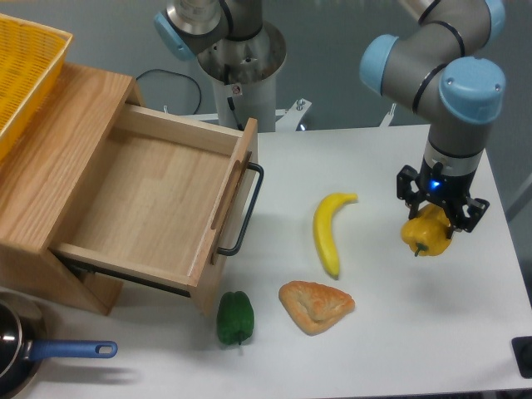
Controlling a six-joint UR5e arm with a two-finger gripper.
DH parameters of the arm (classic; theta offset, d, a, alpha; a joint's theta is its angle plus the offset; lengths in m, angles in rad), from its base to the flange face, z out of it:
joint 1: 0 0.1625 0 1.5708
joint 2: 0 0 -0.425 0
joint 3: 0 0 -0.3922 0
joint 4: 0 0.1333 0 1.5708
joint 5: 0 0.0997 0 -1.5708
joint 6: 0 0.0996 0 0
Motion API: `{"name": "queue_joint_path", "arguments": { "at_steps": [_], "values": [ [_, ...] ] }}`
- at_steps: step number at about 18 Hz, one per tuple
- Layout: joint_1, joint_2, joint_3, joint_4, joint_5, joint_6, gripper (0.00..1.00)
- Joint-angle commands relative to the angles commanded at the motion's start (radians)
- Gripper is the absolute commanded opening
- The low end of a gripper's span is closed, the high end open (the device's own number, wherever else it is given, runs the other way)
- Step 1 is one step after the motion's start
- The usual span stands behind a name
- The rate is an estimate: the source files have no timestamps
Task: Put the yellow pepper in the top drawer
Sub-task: 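Lift the grasped yellow pepper up and move it toward the drawer, then carry the yellow pepper over the open wooden drawer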
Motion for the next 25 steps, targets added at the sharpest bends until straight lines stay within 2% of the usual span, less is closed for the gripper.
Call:
{"name": "queue_joint_path", "arguments": {
  "at_steps": [4, 9, 14, 18, 25],
  "values": [
    [0.012, 0.072, -0.015, -0.014, -0.049, -0.083, 0.49],
    [0.029, 0.100, -0.020, -0.015, -0.066, -0.181, 0.50],
    [-0.005, 0.201, -0.031, -0.061, -0.143, -0.382, 0.50],
    [-0.044, 0.290, -0.083, -0.098, -0.172, -0.443, 0.50],
    [-0.113, 0.394, -0.156, -0.101, -0.216, -0.538, 0.50]
  ]
}}
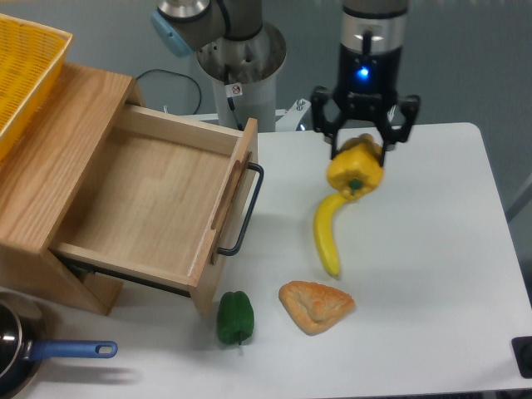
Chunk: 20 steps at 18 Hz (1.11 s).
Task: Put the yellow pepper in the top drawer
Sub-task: 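Carry the yellow pepper over the open wooden drawer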
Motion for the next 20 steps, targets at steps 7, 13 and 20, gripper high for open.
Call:
{"name": "queue_joint_path", "arguments": {
  "at_steps": [7, 13, 20],
  "values": [
    [-0.097, 0.071, -0.055, -0.009, -0.002, -0.118, 0.50],
    [-0.183, 0.077, -0.060, -0.008, 0.009, -0.184, 0.50],
    [-0.256, 0.063, -0.064, -0.011, 0.009, -0.210, 0.50]
  ]
}}
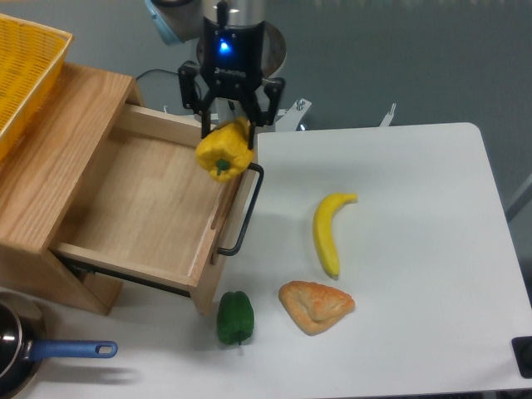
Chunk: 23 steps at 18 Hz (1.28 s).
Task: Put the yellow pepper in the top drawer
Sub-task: 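Carry the yellow pepper over the open wooden drawer, then lower the yellow pepper into the drawer bottom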
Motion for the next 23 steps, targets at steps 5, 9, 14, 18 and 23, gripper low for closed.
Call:
{"name": "queue_joint_path", "arguments": {
  "at_steps": [5, 9, 14, 18, 23],
  "values": [
    [-0.063, -0.029, -0.003, 0.005, 0.006, -0.011, 0.50],
    [-0.117, -0.066, -0.002, 0.006, 0.034, -0.025, 0.50],
    [-0.163, -0.098, -0.002, 0.006, 0.048, -0.051, 0.50],
    [-0.176, -0.112, -0.005, 0.005, 0.049, -0.052, 0.50],
    [-0.193, -0.135, -0.006, 0.008, 0.084, -0.066, 0.50]
  ]
}}
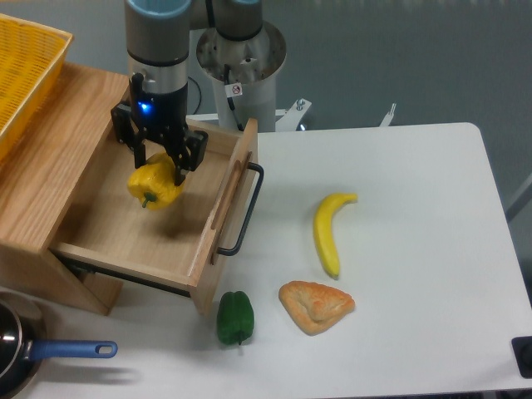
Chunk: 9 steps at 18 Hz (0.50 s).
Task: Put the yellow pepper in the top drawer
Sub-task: 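Lower the yellow pepper into the drawer bottom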
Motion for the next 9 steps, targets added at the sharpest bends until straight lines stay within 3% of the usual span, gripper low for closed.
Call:
{"name": "queue_joint_path", "arguments": {
  "at_steps": [9],
  "values": [
    [-0.005, -0.029, -0.002, 0.002, 0.029, -0.005, 0.51]
  ]
}}
